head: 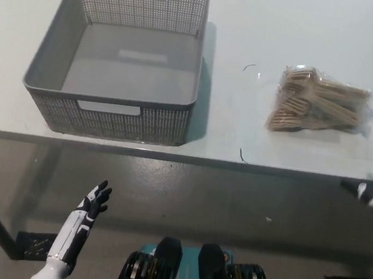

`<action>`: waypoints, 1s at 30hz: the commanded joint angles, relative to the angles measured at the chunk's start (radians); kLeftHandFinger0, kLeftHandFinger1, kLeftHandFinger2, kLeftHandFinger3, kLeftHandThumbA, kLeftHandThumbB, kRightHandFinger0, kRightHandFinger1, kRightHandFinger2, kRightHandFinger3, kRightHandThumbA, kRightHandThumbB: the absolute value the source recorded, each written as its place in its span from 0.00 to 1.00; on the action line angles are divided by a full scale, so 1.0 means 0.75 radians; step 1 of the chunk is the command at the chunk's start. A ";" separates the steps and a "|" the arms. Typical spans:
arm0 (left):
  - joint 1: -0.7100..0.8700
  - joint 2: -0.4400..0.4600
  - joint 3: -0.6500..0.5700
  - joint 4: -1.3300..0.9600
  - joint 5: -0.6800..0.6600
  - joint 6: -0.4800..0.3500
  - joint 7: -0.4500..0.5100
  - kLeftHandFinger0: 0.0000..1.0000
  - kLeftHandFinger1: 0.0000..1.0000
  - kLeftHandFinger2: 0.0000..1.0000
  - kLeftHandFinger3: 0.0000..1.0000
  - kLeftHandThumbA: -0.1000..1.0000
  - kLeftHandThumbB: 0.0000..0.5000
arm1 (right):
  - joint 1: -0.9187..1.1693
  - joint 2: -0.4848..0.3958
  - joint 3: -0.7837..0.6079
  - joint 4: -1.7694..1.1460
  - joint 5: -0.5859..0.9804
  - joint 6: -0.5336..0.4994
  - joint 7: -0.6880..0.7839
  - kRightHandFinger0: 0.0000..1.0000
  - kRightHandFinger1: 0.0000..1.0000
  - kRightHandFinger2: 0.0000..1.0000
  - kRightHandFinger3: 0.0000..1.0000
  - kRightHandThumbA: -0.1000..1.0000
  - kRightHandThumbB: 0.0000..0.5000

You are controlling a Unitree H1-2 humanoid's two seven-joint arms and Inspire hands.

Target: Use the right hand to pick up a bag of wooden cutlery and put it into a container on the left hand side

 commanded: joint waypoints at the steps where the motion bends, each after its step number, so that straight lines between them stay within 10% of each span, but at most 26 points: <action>1: -0.028 0.024 0.000 -0.019 0.007 -0.051 -0.001 1.00 1.00 1.00 1.00 1.00 1.00 | -0.203 -0.113 -0.005 0.036 0.002 0.171 0.158 1.00 1.00 1.00 1.00 1.00 0.55; 30: 0.000 0.040 -0.012 -0.012 -0.017 -0.051 -0.007 1.00 1.00 1.00 1.00 1.00 0.95 | -1.068 -0.083 0.568 1.108 -0.205 0.020 0.479 1.00 1.00 1.00 1.00 1.00 0.64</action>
